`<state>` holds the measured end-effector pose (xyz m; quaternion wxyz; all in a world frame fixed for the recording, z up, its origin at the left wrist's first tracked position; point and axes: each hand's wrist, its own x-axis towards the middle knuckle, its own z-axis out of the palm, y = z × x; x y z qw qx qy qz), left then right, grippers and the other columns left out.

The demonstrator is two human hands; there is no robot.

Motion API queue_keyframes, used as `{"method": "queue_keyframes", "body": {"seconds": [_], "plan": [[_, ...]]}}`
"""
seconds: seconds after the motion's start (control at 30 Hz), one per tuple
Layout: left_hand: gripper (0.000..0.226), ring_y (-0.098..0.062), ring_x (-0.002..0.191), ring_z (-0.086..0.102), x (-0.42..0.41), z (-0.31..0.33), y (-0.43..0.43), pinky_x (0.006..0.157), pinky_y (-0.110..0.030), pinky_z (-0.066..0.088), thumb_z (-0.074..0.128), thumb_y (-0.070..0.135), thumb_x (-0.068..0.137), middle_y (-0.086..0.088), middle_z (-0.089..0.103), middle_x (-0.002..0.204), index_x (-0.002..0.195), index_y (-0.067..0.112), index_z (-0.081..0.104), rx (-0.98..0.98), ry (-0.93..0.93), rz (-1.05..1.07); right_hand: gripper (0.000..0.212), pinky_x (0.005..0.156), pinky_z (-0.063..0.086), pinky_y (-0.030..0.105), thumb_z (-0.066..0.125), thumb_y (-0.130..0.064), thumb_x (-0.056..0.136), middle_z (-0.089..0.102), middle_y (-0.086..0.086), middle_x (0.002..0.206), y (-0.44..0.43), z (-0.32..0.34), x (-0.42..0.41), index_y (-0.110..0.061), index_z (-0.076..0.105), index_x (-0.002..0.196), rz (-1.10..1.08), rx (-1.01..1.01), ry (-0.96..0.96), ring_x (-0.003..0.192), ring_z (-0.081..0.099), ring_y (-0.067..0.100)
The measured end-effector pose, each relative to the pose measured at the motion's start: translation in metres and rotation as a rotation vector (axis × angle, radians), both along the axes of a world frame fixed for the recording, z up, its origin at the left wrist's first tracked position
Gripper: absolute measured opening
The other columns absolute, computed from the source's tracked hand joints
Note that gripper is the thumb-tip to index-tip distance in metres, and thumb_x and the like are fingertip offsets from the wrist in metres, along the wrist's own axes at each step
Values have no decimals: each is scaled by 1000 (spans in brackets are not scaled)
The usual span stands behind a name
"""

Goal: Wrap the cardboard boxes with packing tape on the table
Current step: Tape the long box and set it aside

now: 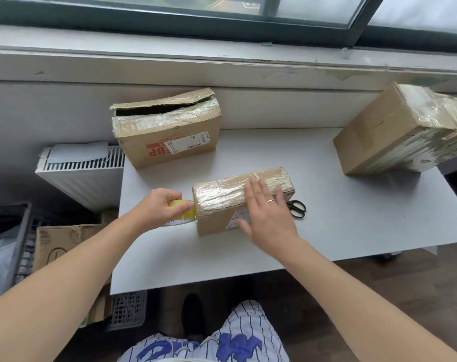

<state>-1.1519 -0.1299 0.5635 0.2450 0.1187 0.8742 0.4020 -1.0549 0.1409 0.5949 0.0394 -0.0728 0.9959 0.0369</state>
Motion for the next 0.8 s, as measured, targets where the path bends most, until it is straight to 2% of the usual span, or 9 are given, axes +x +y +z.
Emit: {"method": "queue_keyframes", "body": {"seconds": [0.07,0.27,0.33,0.4,0.43,0.5,0.57,0.63,0.8], "plan": [[45,-7,49,39,2,-1,-2,47,-20,29,72,36,95,12,40,48,59,15,54,2,5,3,93,121,25,60,61,-57,93,33,22,162,-39,-10,8,3,30,157,89,-78,71,152,27,37],[48,-8,49,37,9,-2,-6,47,-21,28,73,40,94,10,40,50,61,11,55,27,4,50,97,118,34,59,82,-52,76,44,16,157,-59,-5,3,-1,44,150,178,-128,129,148,37,33],[51,-9,50,36,12,1,3,48,-23,29,73,42,93,8,39,52,58,13,51,21,19,32,106,117,28,66,85,-52,74,29,9,165,-58,13,-16,-11,31,155,170,-119,-39,153,25,32],[53,-11,51,35,17,5,12,49,-24,28,73,42,92,5,38,54,56,15,46,8,28,18,117,116,14,74,81,-49,79,9,0,169,-66,24,-35,-23,1,161,148,-53,-235,156,8,33],[54,-11,52,34,19,7,14,49,-25,27,73,44,92,3,38,55,57,15,45,-2,29,24,114,112,14,78,79,-46,82,14,-1,166,-70,26,-43,-26,-2,161,167,-11,-270,155,11,34],[56,-11,53,35,21,16,11,50,-27,28,71,48,92,2,38,57,59,11,46,-24,40,43,100,107,23,79,80,-48,79,36,0,149,-70,30,-54,-28,19,155,218,2,-241,144,33,35],[56,-10,52,37,19,34,4,48,-25,30,71,48,92,2,40,57,63,5,50,12,70,66,97,101,34,70,76,-69,65,46,-1,136,-62,39,-60,-28,36,143,210,-64,-180,126,48,32],[53,-8,52,37,15,61,-2,48,-23,32,71,42,94,2,41,57,65,1,53,108,96,65,102,96,40,62,64,-85,54,49,-4,131,-52,49,-62,-28,41,136,184,-257,-99,116,53,29],[49,-5,50,40,5,135,-9,47,-18,32,68,46,93,5,44,56,64,8,59,223,226,-33,92,92,45,31,97,-43,57,47,-18,122,-36,75,-62,-28,48,133,89,-712,-21,107,52,8]]}}
